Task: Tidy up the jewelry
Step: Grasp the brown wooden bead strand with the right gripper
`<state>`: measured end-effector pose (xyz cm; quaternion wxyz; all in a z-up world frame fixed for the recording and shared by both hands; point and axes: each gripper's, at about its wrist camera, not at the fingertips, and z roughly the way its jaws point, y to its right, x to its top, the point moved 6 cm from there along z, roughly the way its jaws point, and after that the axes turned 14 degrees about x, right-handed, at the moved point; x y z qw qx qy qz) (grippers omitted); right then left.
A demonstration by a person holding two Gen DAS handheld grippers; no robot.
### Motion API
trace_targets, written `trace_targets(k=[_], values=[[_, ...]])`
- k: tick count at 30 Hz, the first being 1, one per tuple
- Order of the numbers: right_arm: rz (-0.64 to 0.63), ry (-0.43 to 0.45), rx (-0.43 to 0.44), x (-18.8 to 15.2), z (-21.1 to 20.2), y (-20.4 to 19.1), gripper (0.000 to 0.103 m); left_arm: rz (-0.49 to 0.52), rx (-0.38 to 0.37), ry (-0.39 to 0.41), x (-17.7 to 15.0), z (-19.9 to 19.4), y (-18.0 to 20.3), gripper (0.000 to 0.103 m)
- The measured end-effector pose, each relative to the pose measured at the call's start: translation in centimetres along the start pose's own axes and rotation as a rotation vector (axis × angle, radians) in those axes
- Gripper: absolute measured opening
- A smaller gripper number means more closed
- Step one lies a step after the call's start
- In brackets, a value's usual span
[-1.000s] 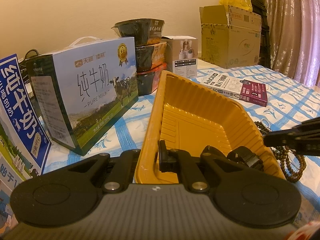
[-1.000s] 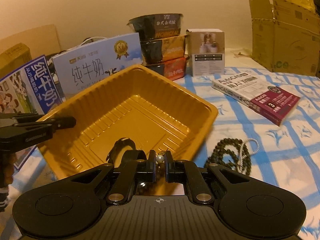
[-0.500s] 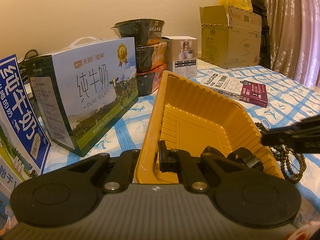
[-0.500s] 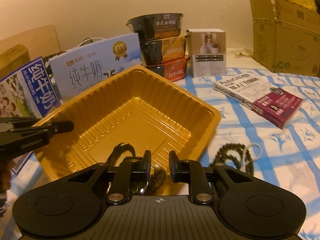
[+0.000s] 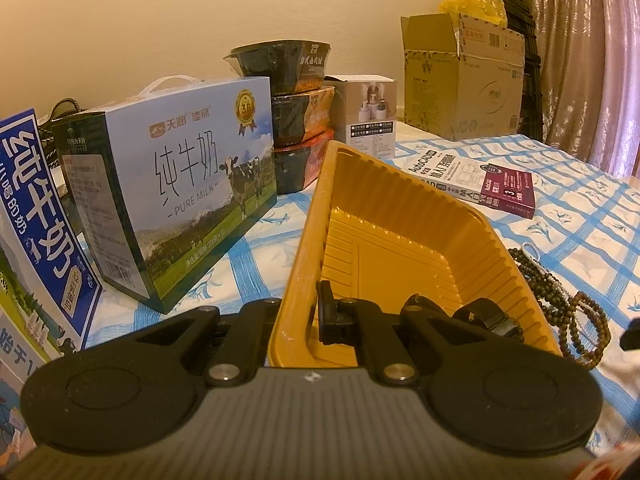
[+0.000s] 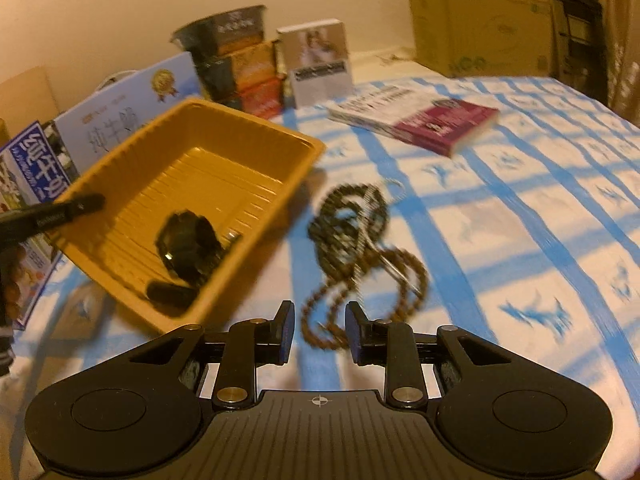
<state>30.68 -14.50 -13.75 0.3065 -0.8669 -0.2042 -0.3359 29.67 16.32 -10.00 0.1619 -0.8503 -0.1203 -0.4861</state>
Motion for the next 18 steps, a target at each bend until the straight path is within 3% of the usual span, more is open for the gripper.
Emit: trace_targets(k=[10, 18], values=[[0.001, -0.069, -0.024, -2.1, 0.7, 0.2, 0.028, 0.003, 0.001, 0.001, 0.0, -0.1, 0.1, 0.006], [-0.011, -0.082, -0.008, -1.8, 2.5, -0.8, 0.028, 0.002, 0.001, 0.0, 0.1, -0.1, 0.0, 0.006]])
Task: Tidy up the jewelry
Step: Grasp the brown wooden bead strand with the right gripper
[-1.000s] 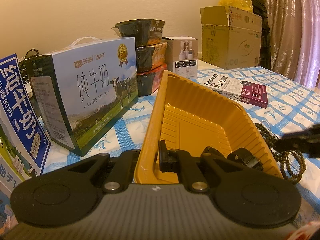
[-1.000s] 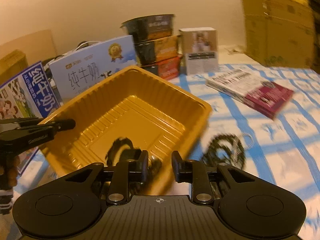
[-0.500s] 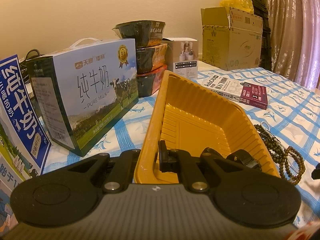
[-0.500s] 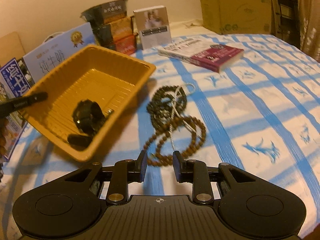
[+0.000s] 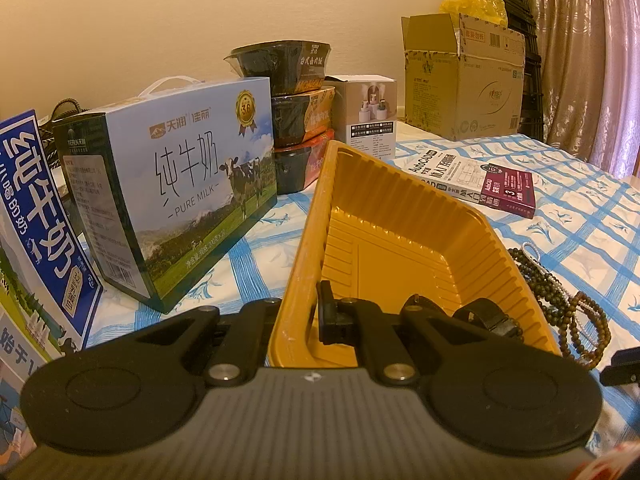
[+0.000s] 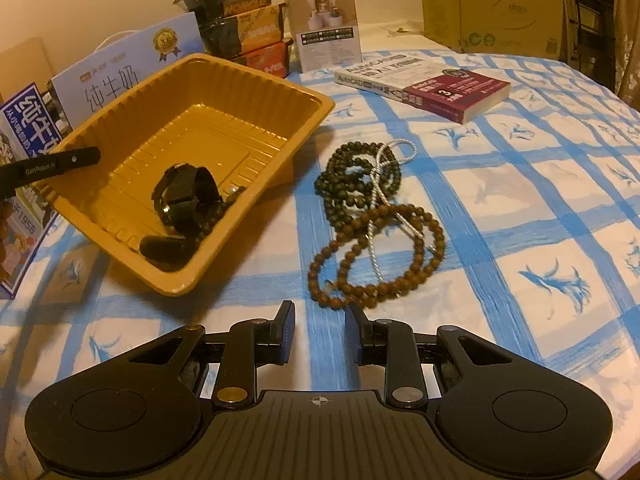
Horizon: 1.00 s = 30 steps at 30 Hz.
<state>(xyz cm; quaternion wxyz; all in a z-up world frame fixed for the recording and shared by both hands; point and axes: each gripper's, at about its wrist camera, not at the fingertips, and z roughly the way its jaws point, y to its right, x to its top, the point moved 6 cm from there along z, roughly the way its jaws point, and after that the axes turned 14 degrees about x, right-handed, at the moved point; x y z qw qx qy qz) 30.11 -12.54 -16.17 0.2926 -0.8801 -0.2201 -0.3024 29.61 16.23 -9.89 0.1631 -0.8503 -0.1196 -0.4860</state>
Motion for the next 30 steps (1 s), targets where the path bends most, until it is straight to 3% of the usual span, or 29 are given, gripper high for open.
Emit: trace_targets(k=[6, 8, 10, 30], values=[[0.026, 0.039, -0.007, 1.4, 1.0, 0.1, 0.027, -0.001, 0.0, 0.0, 0.0, 0.0, 0.0, 0.006], [0.041, 0.055, -0.019, 1.7, 1.2, 0.4, 0.013, -0.001, 0.0, 0.0, 0.0, 0.0, 0.0, 0.006], [0.057, 0.06, -0.042, 1.8, 1.5, 0.8, 0.008, 0.0, 0.0, 0.0, 0.0, 0.0, 0.0, 0.006], [0.074, -0.002, -0.112, 1.6, 3.5, 1.1, 0.007, -0.001, 0.0, 0.0, 0.0, -0.2, 0.0, 0.006]])
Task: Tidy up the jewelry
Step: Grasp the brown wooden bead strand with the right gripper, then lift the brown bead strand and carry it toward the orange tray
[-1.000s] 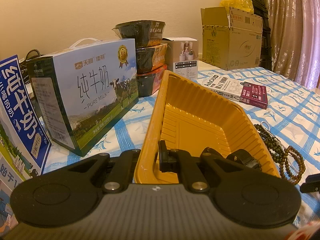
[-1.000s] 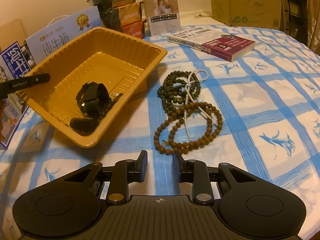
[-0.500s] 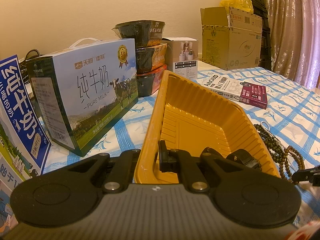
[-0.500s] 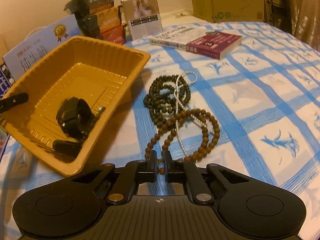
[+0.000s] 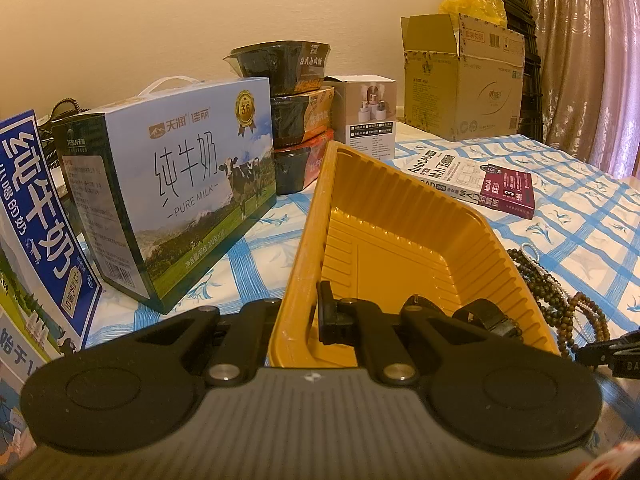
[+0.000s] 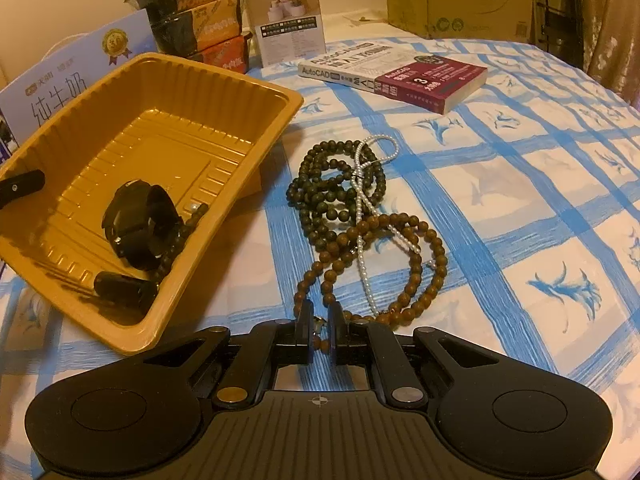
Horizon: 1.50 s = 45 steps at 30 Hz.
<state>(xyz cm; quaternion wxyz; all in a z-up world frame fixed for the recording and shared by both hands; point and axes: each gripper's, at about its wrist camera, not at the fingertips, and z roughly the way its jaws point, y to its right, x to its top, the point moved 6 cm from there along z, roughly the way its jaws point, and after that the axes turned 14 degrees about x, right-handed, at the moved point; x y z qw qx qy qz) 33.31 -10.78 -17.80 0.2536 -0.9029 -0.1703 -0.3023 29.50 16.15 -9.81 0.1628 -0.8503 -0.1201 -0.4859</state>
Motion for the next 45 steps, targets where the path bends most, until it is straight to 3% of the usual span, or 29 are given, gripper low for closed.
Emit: trace_targets(k=[7, 13, 19, 28, 32, 37, 45], values=[[-0.099, -0.016, -0.034, -0.3, 0.5, -1.2, 0.007, 0.0, -0.001, 0.001, 0.0, 0.0, 0.0, 0.006], [-0.067, 0.025, -0.02, -0.2, -0.1, -0.6, 0.005, 0.002, -0.003, 0.001, 0.0, -0.1, 0.1, 0.006], [0.053, 0.147, 0.044, 1.3, -2.6, 0.9, 0.003, 0.002, -0.002, 0.001, 0.0, -0.1, 0.1, 0.006], [0.295, 0.275, 0.217, 4.4, -6.1, 3.3, 0.003, 0.001, -0.003, 0.002, 0.0, -0.1, 0.1, 0.006], [0.241, 0.19, 0.216, 4.2, -5.5, 2.4, 0.004, -0.002, -0.004, 0.003, 0.0, -0.1, 0.0, 0.006], [0.116, 0.071, 0.126, 1.8, -3.1, 0.9, 0.004, -0.004, -0.005, 0.002, 0.0, -0.1, 0.0, 0.006], [0.034, 0.069, 0.025, 1.7, -2.0, 2.7, 0.005, -0.006, -0.008, 0.003, 0.0, -0.1, 0.0, 0.005]])
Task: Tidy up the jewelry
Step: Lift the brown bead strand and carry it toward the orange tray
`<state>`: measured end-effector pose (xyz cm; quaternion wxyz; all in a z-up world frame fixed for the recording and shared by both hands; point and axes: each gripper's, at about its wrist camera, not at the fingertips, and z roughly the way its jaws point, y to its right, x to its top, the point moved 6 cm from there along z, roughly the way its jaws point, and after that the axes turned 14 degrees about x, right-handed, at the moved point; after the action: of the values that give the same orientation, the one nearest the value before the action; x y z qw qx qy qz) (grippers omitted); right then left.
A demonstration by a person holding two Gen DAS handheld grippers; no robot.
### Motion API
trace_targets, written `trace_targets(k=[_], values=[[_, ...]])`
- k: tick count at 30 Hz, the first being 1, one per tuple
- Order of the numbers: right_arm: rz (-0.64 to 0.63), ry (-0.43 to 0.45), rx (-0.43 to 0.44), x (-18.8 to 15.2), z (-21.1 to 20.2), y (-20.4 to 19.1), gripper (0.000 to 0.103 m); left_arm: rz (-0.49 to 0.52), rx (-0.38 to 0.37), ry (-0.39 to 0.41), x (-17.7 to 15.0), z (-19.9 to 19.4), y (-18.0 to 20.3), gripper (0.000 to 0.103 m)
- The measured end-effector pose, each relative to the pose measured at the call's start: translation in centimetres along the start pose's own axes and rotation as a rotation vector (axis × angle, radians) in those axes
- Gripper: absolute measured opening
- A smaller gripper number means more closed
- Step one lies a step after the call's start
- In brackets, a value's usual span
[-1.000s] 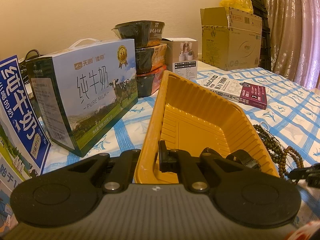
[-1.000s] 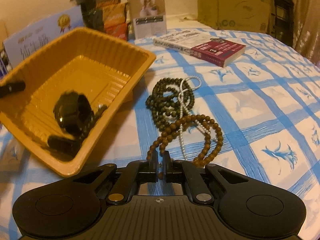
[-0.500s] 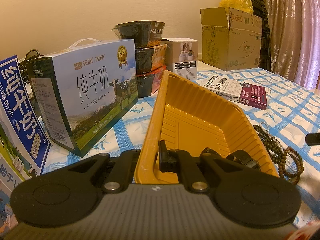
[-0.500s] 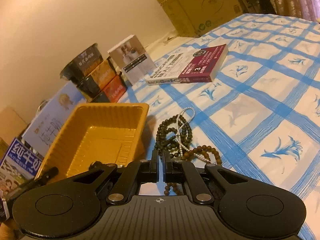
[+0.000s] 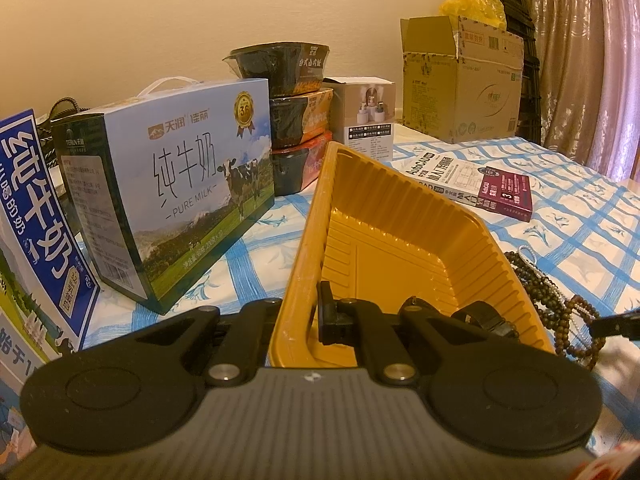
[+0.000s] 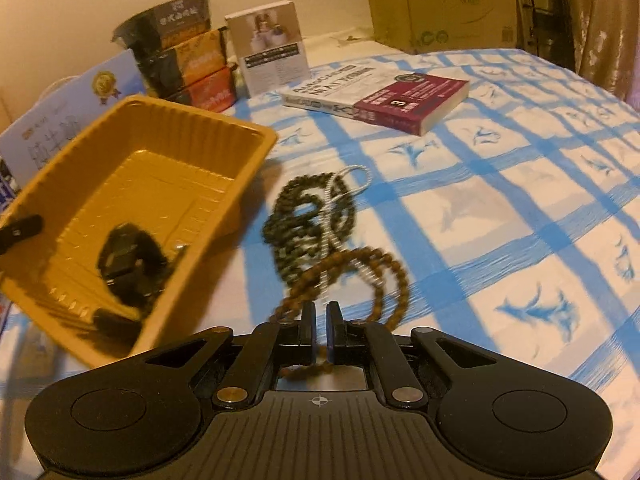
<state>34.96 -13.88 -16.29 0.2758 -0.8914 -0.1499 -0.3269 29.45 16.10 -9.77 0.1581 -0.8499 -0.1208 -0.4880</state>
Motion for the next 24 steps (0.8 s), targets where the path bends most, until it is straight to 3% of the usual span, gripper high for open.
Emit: trace_targets(k=[6, 10, 17, 18, 20, 22, 24], values=[[-0.009, 0.0, 0.024, 1.1, 0.8, 0.6, 0.009, -0.001, 0.0, -0.001, 0.1, 0.1, 0.0, 0.005], [0.063, 0.037, 0.048, 2.2, 1.3, 0.7, 0.027, 0.001, 0.0, -0.001, 0.1, 0.1, 0.0, 0.005], [0.293, 0.099, 0.059, 3.5, 2.7, 2.7, 0.028, -0.001, -0.002, -0.004, 0.1, 0.2, 0.0, 0.006], [0.316, 0.101, 0.046, 3.5, 2.7, 3.0, 0.028, -0.001, -0.002, -0.004, 0.1, 0.2, 0.0, 0.006], [0.353, 0.104, 0.045, 3.4, 2.6, 3.6, 0.012, -0.001, -0.003, -0.003, 0.1, 0.2, 0.0, 0.006], [0.388, 0.109, 0.061, 3.0, 2.0, 4.1, 0.004, -0.002, -0.003, -0.004, 0.1, 0.2, 0.0, 0.005], [0.412, 0.123, 0.074, 2.5, 1.0, 4.5, 0.0, -0.004, -0.003, -0.004, 0.1, 0.2, -0.1, 0.005]])
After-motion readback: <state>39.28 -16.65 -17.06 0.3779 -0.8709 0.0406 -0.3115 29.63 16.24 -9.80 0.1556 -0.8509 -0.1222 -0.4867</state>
